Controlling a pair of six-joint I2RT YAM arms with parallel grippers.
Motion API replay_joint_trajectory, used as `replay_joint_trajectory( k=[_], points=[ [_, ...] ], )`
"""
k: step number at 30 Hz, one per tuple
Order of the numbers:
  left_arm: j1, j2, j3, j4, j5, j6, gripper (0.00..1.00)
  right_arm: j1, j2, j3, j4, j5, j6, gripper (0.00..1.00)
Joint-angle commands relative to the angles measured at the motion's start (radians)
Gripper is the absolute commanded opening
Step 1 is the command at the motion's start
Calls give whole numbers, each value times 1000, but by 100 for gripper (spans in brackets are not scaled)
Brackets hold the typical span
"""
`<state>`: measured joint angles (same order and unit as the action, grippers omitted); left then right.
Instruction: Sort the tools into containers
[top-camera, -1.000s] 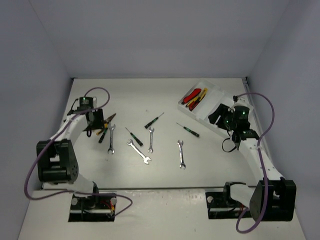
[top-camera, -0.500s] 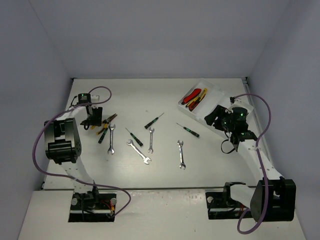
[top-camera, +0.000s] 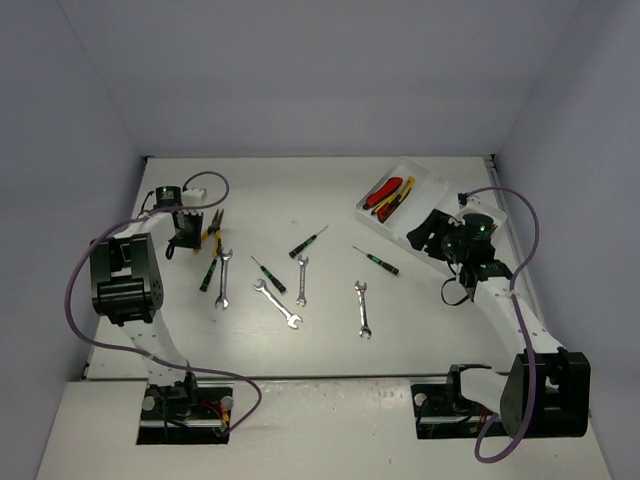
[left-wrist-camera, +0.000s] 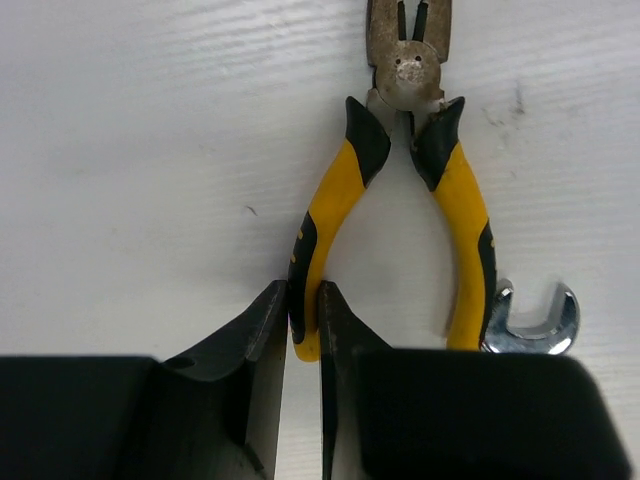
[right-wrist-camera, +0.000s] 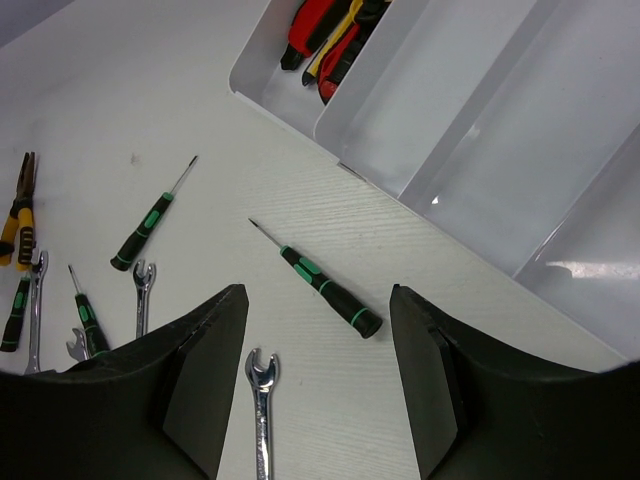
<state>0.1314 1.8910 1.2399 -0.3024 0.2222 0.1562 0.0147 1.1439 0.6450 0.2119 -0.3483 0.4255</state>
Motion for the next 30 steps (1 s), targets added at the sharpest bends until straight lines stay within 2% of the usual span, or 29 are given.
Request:
replay_joint_trajectory(
  k=[1, 7, 10, 13, 16, 20, 24, 27, 30],
  points=[
    [-7, -167, -62, 96, 114, -16, 0, 9, 4, 4, 80, -32, 3, 56],
    [-78, -373, -108, 171, 99, -65, 0, 72, -13, 26, 92, -82, -34, 56],
    [-236, -536, -111, 172, 6, -89, 0, 163, -41, 64, 90, -121, -81, 56],
    [-323, -665, -143, 220, -26, -184, 0, 236, -67, 96, 90, -129, -95, 56],
    [-371, -749, -189, 269, -58, -277, 0, 316, -51, 127, 93, -132, -68, 57],
    [-418, -785, -247, 284, -73, -361, 0, 404, -26, 153, 106, -106, -31, 57],
    [-508, -832, -341, 404, -106, -430, 0, 462, 2, 117, 263, -102, 108, 57],
    [-575, -871, -390, 465, -141, -463, 0, 492, 37, 43, 449, -132, 304, 57],
    [-601, -897, -416, 494, -170, -480, 0, 546, 98, 33, 572, -115, 403, 58]
  ],
)
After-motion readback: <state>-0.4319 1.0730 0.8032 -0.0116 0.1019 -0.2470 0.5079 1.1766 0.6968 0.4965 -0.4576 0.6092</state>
